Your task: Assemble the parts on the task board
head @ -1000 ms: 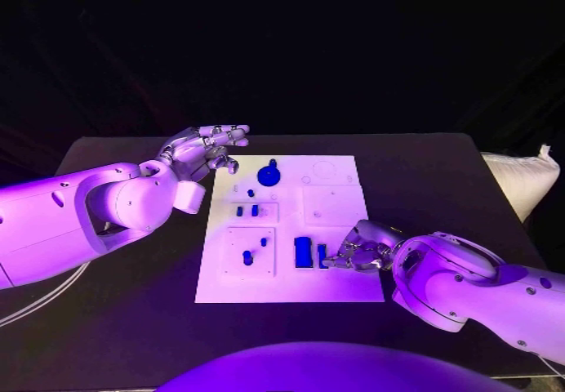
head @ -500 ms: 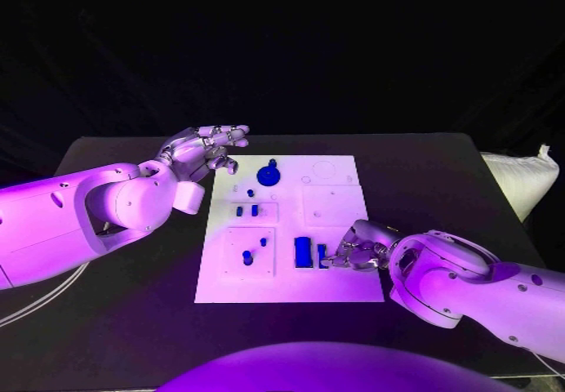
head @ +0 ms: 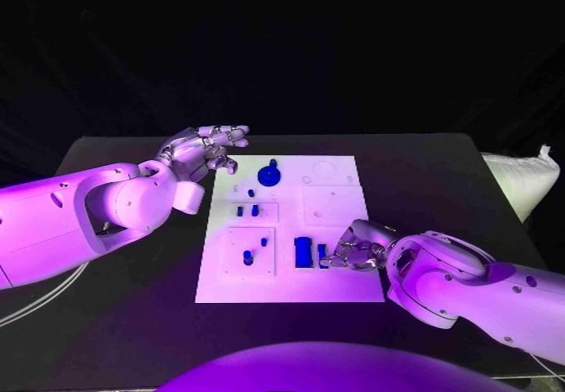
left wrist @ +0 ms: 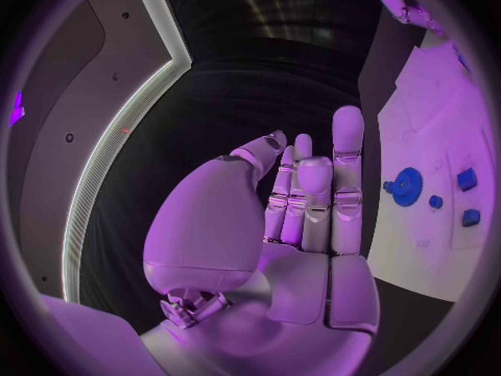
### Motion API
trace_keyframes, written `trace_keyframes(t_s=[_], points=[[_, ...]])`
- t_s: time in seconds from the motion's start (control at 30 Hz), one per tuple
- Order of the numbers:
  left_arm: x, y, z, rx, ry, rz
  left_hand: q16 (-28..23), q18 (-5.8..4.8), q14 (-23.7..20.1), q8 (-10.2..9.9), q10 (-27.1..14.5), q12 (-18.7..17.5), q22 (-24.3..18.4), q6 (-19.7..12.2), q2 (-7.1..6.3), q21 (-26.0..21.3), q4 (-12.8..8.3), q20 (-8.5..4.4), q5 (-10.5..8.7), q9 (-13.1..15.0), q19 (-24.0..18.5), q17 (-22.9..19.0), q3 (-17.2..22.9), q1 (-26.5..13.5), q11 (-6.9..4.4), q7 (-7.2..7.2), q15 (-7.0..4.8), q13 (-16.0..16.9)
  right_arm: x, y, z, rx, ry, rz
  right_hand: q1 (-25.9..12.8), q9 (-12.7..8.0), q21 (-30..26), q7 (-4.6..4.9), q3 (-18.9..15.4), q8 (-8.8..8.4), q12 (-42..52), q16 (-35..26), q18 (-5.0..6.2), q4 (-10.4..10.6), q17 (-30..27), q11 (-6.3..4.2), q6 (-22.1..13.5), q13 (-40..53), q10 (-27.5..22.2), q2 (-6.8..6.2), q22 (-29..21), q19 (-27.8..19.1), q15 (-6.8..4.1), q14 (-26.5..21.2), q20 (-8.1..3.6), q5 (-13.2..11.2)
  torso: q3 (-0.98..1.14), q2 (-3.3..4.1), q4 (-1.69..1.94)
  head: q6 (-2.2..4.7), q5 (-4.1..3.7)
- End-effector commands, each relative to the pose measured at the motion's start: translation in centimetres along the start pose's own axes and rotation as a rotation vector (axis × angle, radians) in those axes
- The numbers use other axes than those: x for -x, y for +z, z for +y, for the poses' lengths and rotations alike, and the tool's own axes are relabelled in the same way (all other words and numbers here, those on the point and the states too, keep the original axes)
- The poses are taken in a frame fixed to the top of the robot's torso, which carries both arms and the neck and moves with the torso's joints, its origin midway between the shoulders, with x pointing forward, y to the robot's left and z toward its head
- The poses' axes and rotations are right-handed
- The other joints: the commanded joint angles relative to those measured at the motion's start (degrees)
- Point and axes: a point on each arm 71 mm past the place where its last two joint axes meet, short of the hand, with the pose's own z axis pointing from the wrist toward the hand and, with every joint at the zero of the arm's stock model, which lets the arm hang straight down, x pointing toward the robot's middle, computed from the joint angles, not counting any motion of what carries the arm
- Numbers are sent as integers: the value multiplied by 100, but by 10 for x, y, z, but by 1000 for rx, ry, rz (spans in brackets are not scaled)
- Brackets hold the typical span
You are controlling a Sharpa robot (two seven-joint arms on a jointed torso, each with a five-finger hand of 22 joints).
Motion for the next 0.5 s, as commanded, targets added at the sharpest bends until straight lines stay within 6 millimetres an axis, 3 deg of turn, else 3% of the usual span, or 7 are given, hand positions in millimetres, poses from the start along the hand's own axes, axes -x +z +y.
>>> trace_keyframes(t_s=[0.03, 0.17, 0.27, 0.3, 0.37, 0.43, 0.5], points=[[-2, 0, 0, -5, -2, 21, -5, 117, -53, 35, -38, 8, -6, -38, 46, -38, -5, 6, 26, 4, -35, -5, -21, 10, -8, 14, -3, 6, 3, -5, 2, 49, 40, -22, -82, 27, 13, -40, -103, 10, -55, 6, -38, 42, 1021, -7, -8, 1084, 390, -32, 1509, 599, -13, 500, -3, 17, 2, -3, -12, 0, -5], [0, 1, -1, -10, -3, 23, -13, 125, -66, 42, -61, 26, -39, -45, 28, -85, -2, 8, 22, 2, -54, -31, -35, -6, -3, 17, 0, 7, 15, -9, 3, 167, 160, -34, -61, -6, 13, 24, -234, -78, -369, -84, -38, 78, 900, 43, -197, 962, 295, -52, 1509, 599, 18, 472, 16, 28, -5, -18, -9, 0, -22], [2, 2, -1, -20, -3, 21, -43, 137, -106, 48, -102, 36, -109, -55, -1, -182, 11, 15, 19, 1, -98, -105, -64, -43, 8, 24, 11, 2, 29, -10, 2, 252, 274, -48, 242, -91, 13, 166, -246, -285, -809, -169, -38, -47, 797, 157, -550, 788, 136, -8, 1509, 599, 105, 441, 75, 30, -9, -41, -24, 0, -30], [3, 2, -2, -24, -2, 19, -117, 142, -188, 52, -140, 31, -152, -64, -14, -249, 23, 24, 21, 0, -146, -257, -81, -67, 16, 31, 25, -6, 37, -9, 1, 283, 332, -60, 368, -120, 13, 222, -253, -354, -1197, -278, -38, -105, 662, 207, -652, 630, -3, 0, 1509, 599, 150, 402, 109, 6, -12, -54, -29, 0, -36], [4, 4, -2, -34, 0, 11, -516, 138, -625, 66, -233, 9, -212, -87, -45, -384, 43, 58, 26, -3, -345, -981, -122, -109, 43, 42, 67, -45, 51, -5, -4, 318, 434, -88, 638, -173, -48, 295, -272, -463, -1788, -535, -22, -239, 365, 276, -782, 370, -228, 22, 1471, 576, 207, 314, 172, -19, -19, -85, -41, 17, -42], [6, 6, -1, -45, 3, -2, -756, 139, -949, 86, -316, -38, -303, -110, -77, -571, 70, 105, 24, -4, -605, -1202, -186, -153, 78, 52, 109, -117, 70, 1, -12, 336, 567, -130, 988, -254, -1050, 393, -270, -604, -3414, -1399, 225, -410, -566, 353, -941, -400, -871, 93, 853, 186, 260, 7, 234, 0, -28, -137, -46, 52, -60], [8, 8, 3, -49, 2, -16, -1052, 147, -1237, 106, -348, -88, -428, -116, -80, -794, 79, 140, 14, -5, -880, -1369, -217, -154, 105, 65, 150, -192, 85, 9, -21, 333, 678, -167, 1253, -324, -2255, 459, -257, -721, -5141, -2647, 478, -513, -1756, 411, -1070, -1357, -1554, 152, 103, -290, 324, -431, 280, -1, -37, -187, -45, 92, -63]])
